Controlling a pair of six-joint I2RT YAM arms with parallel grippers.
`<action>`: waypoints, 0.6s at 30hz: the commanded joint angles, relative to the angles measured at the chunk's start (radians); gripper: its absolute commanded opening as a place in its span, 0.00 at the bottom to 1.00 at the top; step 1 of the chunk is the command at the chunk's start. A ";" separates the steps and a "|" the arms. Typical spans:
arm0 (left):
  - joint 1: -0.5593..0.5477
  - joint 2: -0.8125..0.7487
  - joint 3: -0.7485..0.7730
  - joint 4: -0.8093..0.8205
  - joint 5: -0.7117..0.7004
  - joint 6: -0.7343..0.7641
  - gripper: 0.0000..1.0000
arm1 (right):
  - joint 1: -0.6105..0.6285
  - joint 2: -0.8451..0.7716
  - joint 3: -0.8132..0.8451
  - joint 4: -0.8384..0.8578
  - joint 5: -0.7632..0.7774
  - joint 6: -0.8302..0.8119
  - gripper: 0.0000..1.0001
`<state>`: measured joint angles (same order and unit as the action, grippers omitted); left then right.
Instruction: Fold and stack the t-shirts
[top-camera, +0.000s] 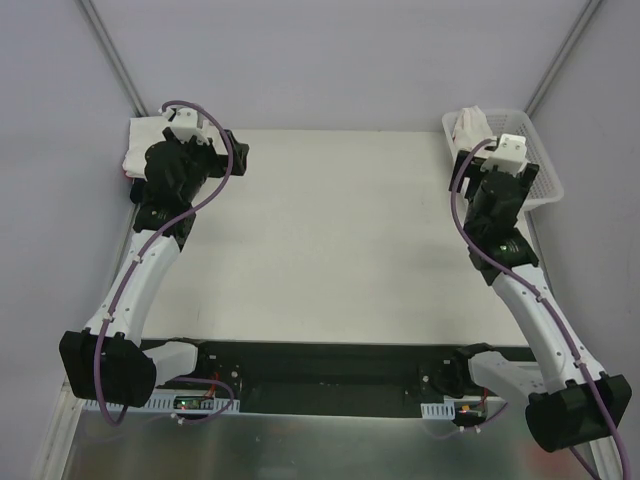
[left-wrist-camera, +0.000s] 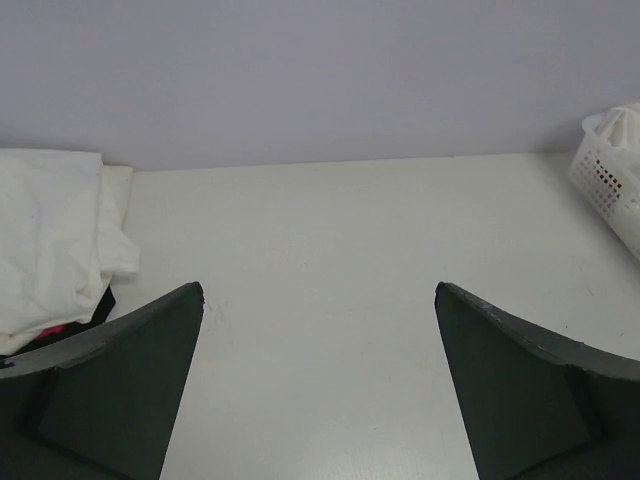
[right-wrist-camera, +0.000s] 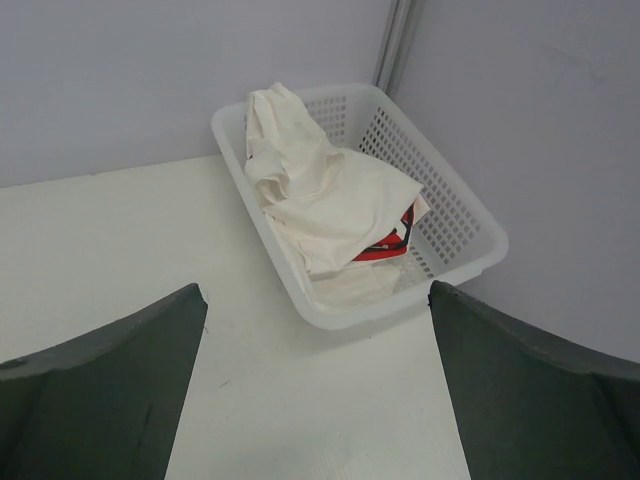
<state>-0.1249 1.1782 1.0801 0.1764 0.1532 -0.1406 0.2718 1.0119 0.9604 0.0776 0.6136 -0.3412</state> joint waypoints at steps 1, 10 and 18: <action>-0.002 0.004 -0.012 0.046 0.000 -0.001 0.99 | 0.000 -0.067 -0.017 0.080 -0.031 0.005 0.96; -0.002 0.021 -0.003 0.041 0.006 0.015 0.99 | 0.001 -0.105 -0.029 0.116 -0.040 -0.025 0.97; -0.002 -0.043 -0.060 0.121 0.069 0.055 0.99 | -0.002 -0.036 0.040 0.166 -0.054 -0.047 0.97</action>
<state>-0.1246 1.1942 1.0485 0.2031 0.1600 -0.1261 0.2718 0.9443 0.9241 0.1707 0.5606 -0.3748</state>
